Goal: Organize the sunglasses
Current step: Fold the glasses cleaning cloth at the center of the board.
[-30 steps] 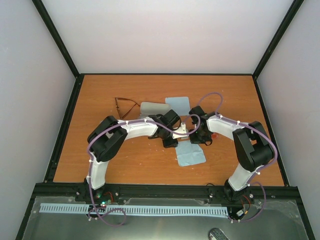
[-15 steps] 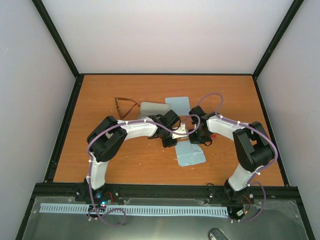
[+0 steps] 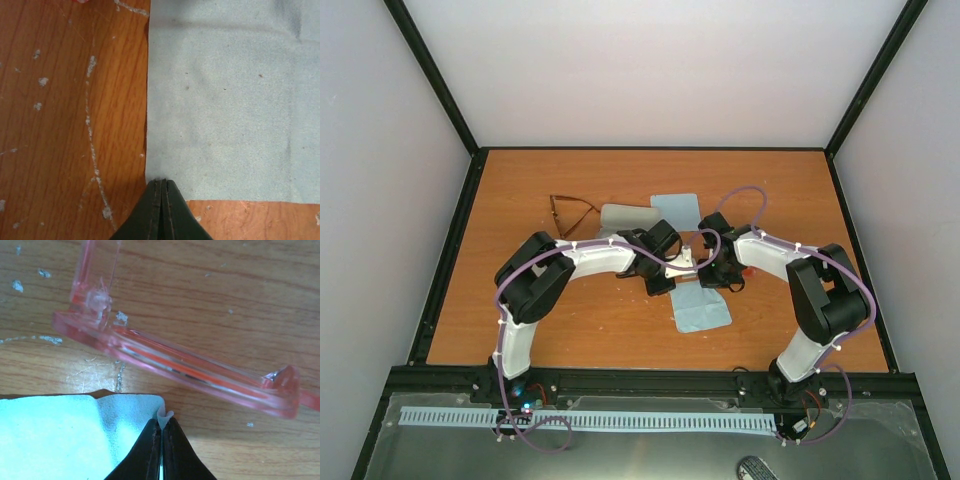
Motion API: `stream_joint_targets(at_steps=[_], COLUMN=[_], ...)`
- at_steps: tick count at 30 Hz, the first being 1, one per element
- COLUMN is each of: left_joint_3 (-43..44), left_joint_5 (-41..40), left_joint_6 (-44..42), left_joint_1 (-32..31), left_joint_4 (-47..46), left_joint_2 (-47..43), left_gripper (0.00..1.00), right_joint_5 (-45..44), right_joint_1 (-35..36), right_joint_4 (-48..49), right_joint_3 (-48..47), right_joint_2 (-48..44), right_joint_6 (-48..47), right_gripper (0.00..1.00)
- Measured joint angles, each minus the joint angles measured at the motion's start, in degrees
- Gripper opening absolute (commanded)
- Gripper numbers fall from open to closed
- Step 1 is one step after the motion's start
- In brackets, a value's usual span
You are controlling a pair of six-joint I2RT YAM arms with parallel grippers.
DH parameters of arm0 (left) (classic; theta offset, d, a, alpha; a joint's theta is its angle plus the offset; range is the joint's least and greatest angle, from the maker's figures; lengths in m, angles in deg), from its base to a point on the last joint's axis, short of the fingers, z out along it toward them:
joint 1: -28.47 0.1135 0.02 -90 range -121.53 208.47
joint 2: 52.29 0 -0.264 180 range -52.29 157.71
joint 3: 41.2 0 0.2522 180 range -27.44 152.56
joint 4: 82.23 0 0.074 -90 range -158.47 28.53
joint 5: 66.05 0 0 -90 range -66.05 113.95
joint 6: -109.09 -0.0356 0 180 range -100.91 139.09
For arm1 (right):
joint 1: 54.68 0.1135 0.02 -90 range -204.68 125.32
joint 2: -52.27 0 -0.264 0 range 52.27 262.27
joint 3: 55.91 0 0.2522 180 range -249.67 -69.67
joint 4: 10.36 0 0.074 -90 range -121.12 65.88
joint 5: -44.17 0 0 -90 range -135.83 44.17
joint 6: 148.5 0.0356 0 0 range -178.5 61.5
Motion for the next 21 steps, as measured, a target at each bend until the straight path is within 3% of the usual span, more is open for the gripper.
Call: stream_joint_targets(at_steps=[10, 15, 21], left_joint_3=[-0.07, 0.59, 1.36], left_joint_5=[0.57, 0.46, 3.61], left_joint_6=[-0.26, -0.15, 0.79], left_joint_1=[3.04, 5.66, 5.03], left_joint_4=[2.93, 4.63, 6.56], left_joint_2=[-1.2, -1.51, -1.46], left_gripper=[0.01, 0.32, 0.44], right_joint_5=[-0.2, -0.24, -0.94], right_joint_1=[0.0, 0.0, -0.02], right_joint_4=[-0.11, -0.04, -0.28], right_joint_3=[-0.33, -1.07, -1.07], right_joint_2=[-0.02, -0.02, -0.02], right_joint_6=[0.11, 0.11, 0.33], right_gripper=[0.03, 0.03, 0.03])
